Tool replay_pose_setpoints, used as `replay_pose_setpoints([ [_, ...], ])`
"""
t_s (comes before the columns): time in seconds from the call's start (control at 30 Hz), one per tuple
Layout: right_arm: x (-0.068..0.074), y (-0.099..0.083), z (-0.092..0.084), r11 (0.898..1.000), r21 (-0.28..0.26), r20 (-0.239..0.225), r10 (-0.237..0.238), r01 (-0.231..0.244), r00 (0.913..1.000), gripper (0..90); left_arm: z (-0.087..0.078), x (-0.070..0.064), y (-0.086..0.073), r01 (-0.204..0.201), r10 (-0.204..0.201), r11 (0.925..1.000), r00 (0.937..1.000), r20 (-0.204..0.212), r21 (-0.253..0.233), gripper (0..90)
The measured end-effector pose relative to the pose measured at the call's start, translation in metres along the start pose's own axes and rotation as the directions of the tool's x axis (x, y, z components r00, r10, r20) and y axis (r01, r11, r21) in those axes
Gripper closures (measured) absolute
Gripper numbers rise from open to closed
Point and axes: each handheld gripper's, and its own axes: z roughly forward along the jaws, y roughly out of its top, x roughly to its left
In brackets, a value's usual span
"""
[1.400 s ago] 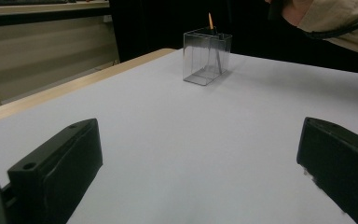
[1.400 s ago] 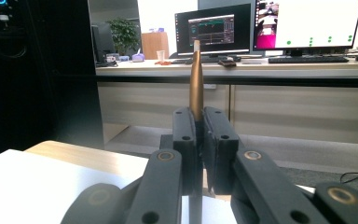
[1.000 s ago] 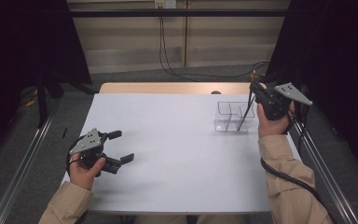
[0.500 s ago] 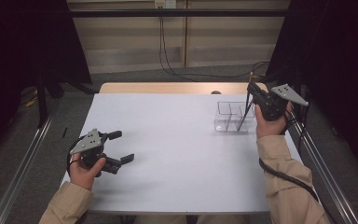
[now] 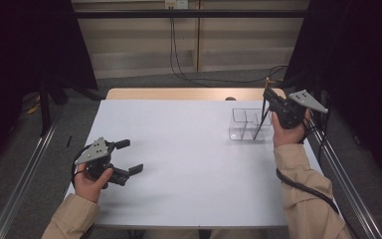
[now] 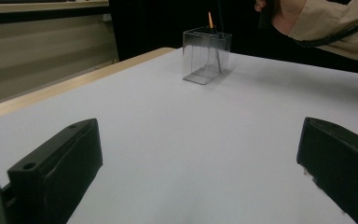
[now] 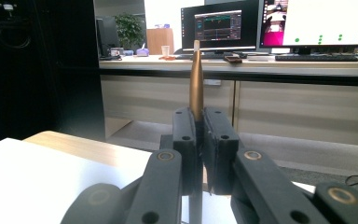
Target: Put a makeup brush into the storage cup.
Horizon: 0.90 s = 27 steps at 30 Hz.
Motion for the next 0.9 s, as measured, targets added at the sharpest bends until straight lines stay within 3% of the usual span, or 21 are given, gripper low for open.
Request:
replay_pose_setpoints([
  [0.9,-0.003,-0.017,0.001,1.0,0.017,0.0,0.007,-0.007,1.0,83.7,0.0,0.0,0.0,-0.003,0.003,1.0,1.0,-0.005,0.007,0.0],
])
